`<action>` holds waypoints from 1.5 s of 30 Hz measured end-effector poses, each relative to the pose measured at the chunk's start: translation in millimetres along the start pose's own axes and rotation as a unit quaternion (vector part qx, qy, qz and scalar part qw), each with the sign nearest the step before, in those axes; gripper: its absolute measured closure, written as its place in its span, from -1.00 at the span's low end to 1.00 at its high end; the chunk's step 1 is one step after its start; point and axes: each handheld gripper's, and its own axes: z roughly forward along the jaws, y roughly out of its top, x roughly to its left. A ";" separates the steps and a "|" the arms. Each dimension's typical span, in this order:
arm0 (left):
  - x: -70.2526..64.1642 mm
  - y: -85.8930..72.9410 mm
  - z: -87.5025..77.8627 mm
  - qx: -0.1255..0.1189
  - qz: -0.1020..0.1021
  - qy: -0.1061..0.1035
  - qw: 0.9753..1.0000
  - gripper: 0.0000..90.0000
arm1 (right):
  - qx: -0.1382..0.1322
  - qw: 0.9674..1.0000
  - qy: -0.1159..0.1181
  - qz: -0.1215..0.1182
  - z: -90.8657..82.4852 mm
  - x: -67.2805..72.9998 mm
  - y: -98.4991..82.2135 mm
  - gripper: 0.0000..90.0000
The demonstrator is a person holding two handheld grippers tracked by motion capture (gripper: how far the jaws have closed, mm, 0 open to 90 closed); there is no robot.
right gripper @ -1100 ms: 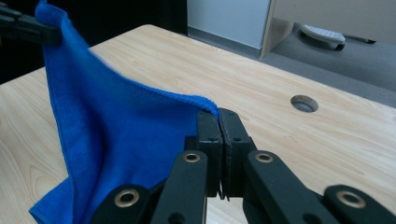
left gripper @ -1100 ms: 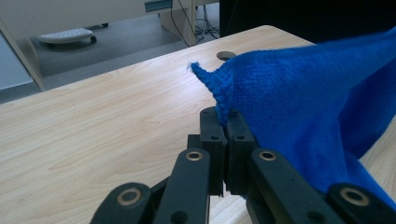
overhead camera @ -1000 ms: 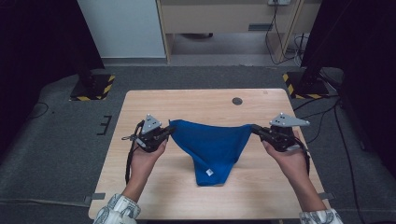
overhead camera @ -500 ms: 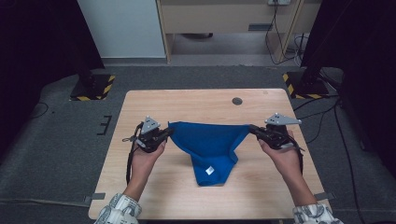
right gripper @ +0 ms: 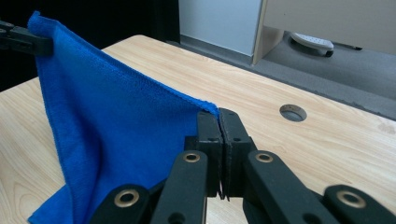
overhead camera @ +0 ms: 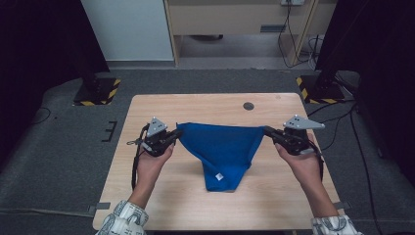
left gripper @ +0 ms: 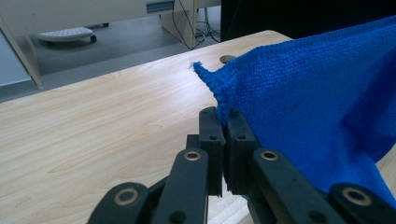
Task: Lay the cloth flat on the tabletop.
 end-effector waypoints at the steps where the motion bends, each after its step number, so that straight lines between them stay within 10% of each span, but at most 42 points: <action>1: -0.5 1.2 -0.6 -0.001 0.000 0.000 1.000 0.93 | -0.001 1.000 0.000 0.000 -0.9 0.2 1.1 0.97; 45: -15.9 31.8 -45.1 -0.042 0.025 -0.015 0.999 0.91 | -0.050 0.997 0.000 -0.051 -60.8 31.9 29.3 0.97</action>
